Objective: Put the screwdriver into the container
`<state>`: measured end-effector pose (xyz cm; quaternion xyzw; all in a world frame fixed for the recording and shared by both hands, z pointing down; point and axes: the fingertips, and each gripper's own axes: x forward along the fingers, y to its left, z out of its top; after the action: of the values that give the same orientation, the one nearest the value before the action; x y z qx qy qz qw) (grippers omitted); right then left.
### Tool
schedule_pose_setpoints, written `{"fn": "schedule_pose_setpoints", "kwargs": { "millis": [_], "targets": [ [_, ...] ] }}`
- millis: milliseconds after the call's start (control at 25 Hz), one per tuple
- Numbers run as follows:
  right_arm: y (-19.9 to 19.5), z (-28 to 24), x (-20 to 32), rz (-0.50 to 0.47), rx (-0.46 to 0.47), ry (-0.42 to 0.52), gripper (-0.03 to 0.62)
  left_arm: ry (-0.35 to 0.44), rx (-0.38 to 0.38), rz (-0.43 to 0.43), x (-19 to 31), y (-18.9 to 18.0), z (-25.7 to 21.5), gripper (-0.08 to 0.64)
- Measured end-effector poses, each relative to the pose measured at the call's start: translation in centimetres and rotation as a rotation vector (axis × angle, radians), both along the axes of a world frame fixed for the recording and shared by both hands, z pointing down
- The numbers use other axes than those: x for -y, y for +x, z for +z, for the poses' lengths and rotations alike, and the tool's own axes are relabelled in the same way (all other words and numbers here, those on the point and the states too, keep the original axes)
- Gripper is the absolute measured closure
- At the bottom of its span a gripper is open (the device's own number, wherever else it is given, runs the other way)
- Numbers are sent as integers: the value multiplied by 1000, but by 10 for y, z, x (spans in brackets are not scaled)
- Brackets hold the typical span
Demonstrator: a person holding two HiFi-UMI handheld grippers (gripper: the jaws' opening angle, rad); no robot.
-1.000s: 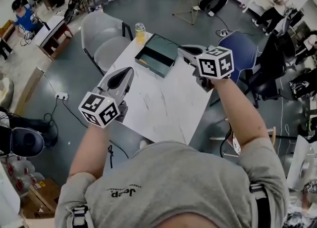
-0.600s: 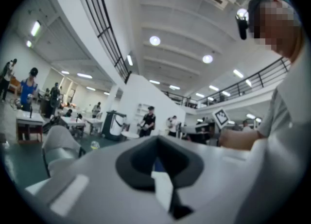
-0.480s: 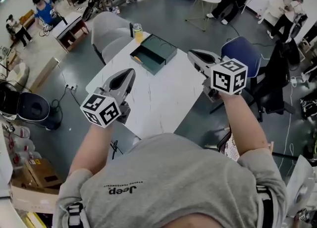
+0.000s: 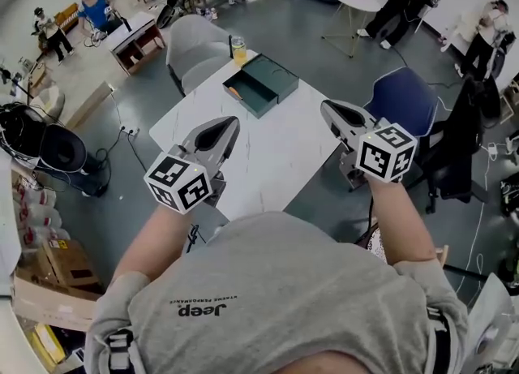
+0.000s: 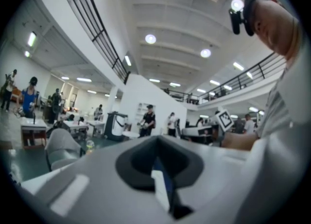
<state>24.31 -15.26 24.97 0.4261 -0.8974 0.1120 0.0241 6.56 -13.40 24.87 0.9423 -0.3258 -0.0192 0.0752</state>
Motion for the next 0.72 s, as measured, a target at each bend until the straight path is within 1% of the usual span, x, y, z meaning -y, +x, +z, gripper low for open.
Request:
{"fn": "schedule_pose_setpoints", "kwargs": {
  "millis": [240,400,520,720],
  "targets": [
    [-19,0,-13,26,-3,33,583,2,-16,28,-2,-29,0,558],
    [-40,1,-15,78,36,51,583,21,20,74,-8,-53,5,558],
    [-60,8,-18,97,53,34,583,22,34,98,-11,-72,9,558],
    [-85,13,-26,93,50,16,583,16,-3,101,-15,-93,11,558]
  ]
}}
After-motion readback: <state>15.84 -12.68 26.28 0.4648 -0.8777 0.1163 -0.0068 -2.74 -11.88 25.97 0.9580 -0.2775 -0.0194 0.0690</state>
